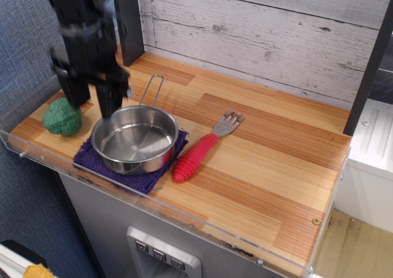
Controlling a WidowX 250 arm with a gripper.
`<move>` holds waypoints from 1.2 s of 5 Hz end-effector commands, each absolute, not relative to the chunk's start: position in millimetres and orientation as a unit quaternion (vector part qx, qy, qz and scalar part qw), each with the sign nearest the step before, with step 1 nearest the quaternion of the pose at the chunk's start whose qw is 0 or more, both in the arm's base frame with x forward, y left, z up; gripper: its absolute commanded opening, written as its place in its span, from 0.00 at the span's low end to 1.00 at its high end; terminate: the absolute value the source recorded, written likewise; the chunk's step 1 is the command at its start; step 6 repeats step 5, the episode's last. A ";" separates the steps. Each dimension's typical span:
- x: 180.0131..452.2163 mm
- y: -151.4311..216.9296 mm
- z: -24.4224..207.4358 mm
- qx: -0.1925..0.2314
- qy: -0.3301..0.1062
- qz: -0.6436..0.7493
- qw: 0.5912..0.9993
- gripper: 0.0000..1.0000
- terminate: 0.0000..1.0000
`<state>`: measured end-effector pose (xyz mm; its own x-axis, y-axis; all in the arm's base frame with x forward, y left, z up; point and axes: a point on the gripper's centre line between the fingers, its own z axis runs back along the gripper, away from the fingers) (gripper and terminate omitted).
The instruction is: Put the pan on the towel
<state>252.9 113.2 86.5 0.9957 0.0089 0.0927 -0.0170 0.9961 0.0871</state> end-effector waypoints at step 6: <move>260.6 72.8 132.7 0.025 -0.068 -0.028 0.997 1.00 1.00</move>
